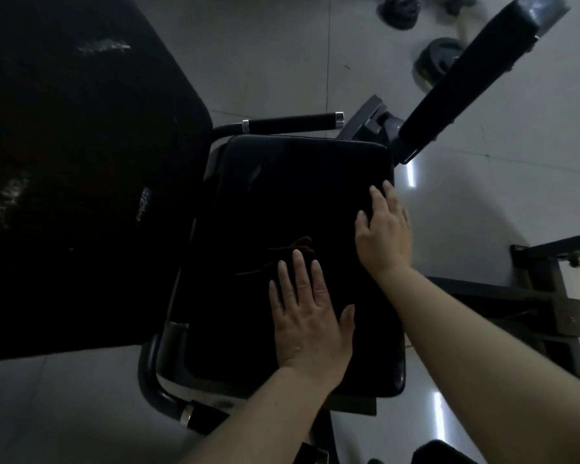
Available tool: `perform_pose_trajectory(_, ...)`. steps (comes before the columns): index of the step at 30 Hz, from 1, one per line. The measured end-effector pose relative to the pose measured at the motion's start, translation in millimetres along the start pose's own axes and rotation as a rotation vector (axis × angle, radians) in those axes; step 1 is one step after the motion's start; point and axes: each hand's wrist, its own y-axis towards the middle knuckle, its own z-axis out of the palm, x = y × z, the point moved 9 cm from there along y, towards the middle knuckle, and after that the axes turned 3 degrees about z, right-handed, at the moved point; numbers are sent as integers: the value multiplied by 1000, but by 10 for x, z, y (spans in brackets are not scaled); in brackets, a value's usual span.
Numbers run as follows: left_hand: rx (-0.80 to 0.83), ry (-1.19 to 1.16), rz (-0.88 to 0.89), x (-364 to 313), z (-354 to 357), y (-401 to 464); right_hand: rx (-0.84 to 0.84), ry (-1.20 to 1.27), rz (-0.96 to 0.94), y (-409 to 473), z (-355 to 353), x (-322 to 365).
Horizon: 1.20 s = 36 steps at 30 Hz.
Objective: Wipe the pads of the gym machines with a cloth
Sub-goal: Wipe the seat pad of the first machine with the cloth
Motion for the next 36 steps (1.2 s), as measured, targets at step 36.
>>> perform_pose_trajectory(36,-65,-59,7,435,-628,2514,57,-207,-389,328,294,521)
